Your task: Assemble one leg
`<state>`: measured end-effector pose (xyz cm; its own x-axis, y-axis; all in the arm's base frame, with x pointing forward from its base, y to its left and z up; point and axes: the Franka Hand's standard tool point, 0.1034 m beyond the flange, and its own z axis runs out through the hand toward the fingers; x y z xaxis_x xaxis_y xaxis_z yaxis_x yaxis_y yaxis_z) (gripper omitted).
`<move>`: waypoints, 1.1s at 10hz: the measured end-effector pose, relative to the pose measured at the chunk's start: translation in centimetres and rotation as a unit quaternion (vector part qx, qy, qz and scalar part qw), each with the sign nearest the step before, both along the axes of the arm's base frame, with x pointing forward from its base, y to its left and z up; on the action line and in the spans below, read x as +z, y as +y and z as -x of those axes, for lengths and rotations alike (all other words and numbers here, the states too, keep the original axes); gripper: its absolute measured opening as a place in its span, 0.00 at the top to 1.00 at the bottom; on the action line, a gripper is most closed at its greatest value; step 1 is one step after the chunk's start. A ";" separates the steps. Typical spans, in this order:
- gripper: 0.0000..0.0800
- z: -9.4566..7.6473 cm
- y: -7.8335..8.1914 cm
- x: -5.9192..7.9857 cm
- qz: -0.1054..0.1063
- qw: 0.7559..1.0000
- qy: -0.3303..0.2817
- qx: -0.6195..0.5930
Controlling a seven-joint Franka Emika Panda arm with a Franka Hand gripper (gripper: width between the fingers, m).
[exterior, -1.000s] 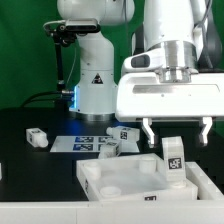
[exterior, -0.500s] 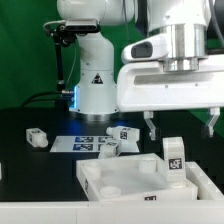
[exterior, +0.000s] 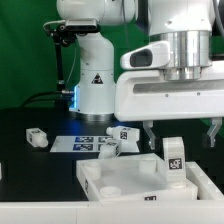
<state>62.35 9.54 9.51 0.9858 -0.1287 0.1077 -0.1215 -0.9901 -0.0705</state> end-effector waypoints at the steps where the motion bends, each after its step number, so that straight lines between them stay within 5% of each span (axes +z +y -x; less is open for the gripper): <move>1: 0.19 0.2 -0.1 -0.4 0.002 1.000 -0.005 -0.001; 2: 0.19 0.3 -0.1 -0.4 0.002 1.000 -0.005 -0.001; 3: 0.36 0.3 -0.1 -0.4 0.002 1.000 -0.005 -0.001; 4: 0.36 0.3 -0.1 -0.4 0.001 1.000 -0.004 -0.007; 6: 0.64 0.3 -0.2 -0.4 -0.001 1.000 -0.004 -0.020; 9: 0.64 0.3 -0.1 -0.4 -0.012 0.993 0.001 -0.114; 11: 0.64 -0.1 0.6 -0.5 -0.030 0.967 -0.002 -0.253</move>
Offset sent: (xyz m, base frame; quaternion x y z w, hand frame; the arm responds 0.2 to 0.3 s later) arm 0.0000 0.0000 0.0000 0.0000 0.0000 0.0000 1.0000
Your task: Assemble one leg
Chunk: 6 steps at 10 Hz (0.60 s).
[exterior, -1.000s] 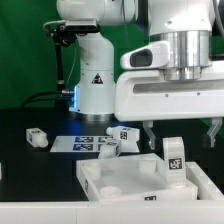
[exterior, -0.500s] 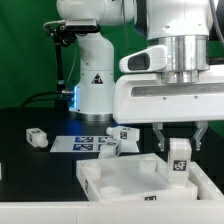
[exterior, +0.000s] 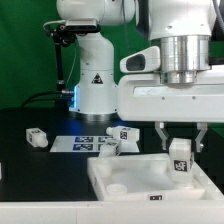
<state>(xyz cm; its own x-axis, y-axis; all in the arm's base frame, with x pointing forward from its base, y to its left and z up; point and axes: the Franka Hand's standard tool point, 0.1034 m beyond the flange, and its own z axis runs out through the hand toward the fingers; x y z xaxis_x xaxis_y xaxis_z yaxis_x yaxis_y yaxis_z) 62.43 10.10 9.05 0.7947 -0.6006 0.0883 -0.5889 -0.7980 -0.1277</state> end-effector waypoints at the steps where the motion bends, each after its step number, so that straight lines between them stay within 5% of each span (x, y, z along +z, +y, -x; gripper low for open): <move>1: 0.64 -0.1 -0.1 0.0 -0.008 0.998 0.002 -0.067; 3: 0.64 -0.2 0.5 0.0 -0.030 0.979 0.004 -0.203; 6: 0.64 -0.2 3.6 -0.7 -0.056 0.938 0.000 -0.342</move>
Offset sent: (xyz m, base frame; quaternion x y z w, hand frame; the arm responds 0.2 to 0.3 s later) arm 0.0072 0.0520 -0.0078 0.0492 -0.0239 0.3271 0.9434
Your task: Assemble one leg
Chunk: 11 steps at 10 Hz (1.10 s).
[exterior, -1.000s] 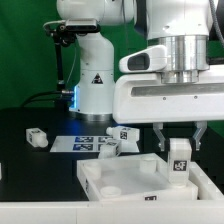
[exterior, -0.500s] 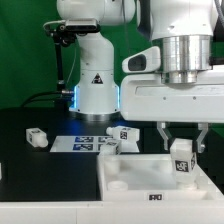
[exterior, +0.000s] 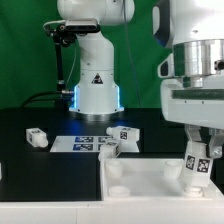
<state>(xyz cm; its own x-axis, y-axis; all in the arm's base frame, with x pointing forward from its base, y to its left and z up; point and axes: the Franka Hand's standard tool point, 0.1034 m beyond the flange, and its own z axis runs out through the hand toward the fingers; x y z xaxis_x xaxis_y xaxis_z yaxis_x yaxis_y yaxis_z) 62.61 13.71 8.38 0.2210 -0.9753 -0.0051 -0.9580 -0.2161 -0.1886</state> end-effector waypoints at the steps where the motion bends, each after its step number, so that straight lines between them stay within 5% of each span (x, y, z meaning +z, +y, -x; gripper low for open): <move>1: 0.64 -0.3 0.2 0.0 -0.004 0.999 -0.002 -0.039; 4: 0.64 -0.4 -0.2 0.1 -0.013 0.999 -0.003 -0.051; 5: 0.57 -0.4 -0.2 0.1 -0.011 0.999 -0.003 -0.041; 6: 0.34 -0.4 -0.2 0.1 -0.011 0.999 -0.003 -0.040; 7: 0.24 -0.3 -0.2 0.3 0.009 0.999 -0.004 0.049; 9: 0.20 0.5 -0.3 0.3 0.049 0.968 0.014 0.246; 11: 0.19 0.5 -0.4 0.2 0.060 0.949 0.012 0.309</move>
Offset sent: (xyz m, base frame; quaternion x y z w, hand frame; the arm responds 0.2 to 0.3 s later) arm 0.0000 0.0000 0.0000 0.0000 0.0000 0.0000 1.0000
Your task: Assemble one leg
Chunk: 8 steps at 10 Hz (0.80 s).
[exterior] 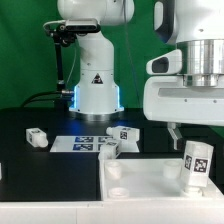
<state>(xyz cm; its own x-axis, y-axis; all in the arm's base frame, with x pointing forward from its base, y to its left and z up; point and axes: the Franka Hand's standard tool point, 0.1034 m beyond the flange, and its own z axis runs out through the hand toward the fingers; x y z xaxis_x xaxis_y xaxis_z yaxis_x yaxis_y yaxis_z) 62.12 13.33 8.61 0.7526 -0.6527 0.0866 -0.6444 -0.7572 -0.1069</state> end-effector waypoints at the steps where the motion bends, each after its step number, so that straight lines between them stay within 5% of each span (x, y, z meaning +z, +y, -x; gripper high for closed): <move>1: 0.19 0.0 0.0 0.0 0.002 1.000 0.000 0.017; 3: 0.19 -1.2 -1.6 -0.5 0.053 0.972 -0.003 0.229; 5: 0.19 -1.7 -1.7 -1.0 0.057 0.967 -0.003 0.249; 8: 0.65 -1.7 -1.8 -1.1 0.054 0.973 -0.003 0.226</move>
Offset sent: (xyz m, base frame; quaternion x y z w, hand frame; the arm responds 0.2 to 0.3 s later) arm 0.0328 -0.0004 -0.0228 0.0076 -0.0173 -0.4266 0.9042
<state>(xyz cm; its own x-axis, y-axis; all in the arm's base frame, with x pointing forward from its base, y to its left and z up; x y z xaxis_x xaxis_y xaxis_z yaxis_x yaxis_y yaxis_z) 63.78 11.56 7.55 0.9599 -0.2418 0.1418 -0.2424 -0.9701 -0.0134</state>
